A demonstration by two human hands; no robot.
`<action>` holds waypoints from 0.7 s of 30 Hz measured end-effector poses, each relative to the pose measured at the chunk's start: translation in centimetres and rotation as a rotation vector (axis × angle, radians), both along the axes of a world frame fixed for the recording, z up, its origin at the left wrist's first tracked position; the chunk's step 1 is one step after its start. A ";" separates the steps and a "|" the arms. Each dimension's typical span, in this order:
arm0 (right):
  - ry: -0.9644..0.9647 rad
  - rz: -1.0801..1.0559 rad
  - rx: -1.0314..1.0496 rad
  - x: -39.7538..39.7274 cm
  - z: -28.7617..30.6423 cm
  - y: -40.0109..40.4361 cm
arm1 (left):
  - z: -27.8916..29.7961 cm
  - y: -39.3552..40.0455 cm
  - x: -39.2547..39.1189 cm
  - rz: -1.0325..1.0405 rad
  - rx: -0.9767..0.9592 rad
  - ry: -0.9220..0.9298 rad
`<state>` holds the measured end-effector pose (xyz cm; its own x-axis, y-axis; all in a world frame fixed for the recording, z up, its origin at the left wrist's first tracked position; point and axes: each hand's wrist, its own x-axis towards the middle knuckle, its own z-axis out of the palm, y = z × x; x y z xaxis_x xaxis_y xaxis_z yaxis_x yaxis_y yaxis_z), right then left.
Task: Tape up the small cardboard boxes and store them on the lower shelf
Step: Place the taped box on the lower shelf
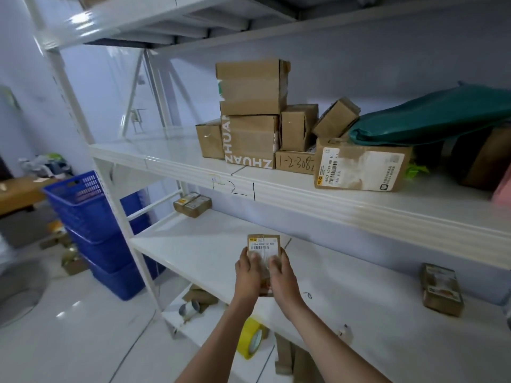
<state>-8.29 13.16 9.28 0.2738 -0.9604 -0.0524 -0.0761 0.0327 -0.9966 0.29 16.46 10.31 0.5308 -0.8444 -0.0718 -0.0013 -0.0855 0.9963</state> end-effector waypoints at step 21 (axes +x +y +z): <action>-0.012 0.004 0.052 21.9 -1.1 0.3 | -3.5 -0.2 21.7 0.001 -0.041 0.146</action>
<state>13.56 13.41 8.23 0.2781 -0.9554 -0.0991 -0.0644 0.0844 -0.9943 21.96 16.25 6.81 0.5181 -0.8478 -0.1134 0.1437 -0.0444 0.9886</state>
